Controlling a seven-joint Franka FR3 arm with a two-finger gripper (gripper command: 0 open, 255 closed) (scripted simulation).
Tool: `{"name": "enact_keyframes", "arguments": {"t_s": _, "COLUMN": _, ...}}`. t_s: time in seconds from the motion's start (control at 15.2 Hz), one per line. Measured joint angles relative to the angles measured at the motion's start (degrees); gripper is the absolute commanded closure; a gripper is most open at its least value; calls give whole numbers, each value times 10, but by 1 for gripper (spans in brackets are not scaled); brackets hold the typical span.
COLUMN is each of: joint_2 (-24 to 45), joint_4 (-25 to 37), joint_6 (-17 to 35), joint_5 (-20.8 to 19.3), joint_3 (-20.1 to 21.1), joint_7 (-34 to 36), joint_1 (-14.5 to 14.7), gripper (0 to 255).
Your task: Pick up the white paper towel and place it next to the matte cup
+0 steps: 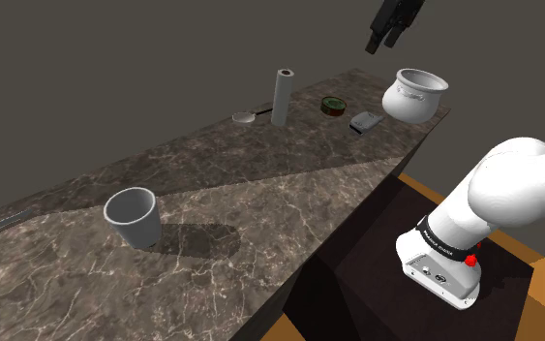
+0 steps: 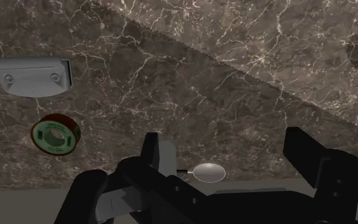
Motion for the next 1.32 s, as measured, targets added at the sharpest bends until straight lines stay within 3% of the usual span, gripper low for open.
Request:
{"name": "enact_keyframes", "arguments": {"t_s": 0.2, "joint_2": 18, "joint_4": 1, "joint_6": 18, "joint_5": -1, "joint_3": -3, "joint_7": -5, "joint_1": 0, "gripper": 0}}
{"name": "enact_keyframes", "arguments": {"t_s": 0.73, "joint_2": 158, "joint_4": 18, "joint_6": 148, "joint_5": -6, "joint_3": -22, "joint_7": -37, "joint_1": -4, "gripper": 0}}
{"name": "enact_keyframes", "arguments": {"t_s": 1.32, "joint_2": 341, "joint_4": 109, "joint_6": 250, "joint_5": 3, "joint_3": -40, "joint_7": -76, "joint_1": -5, "gripper": 0}}
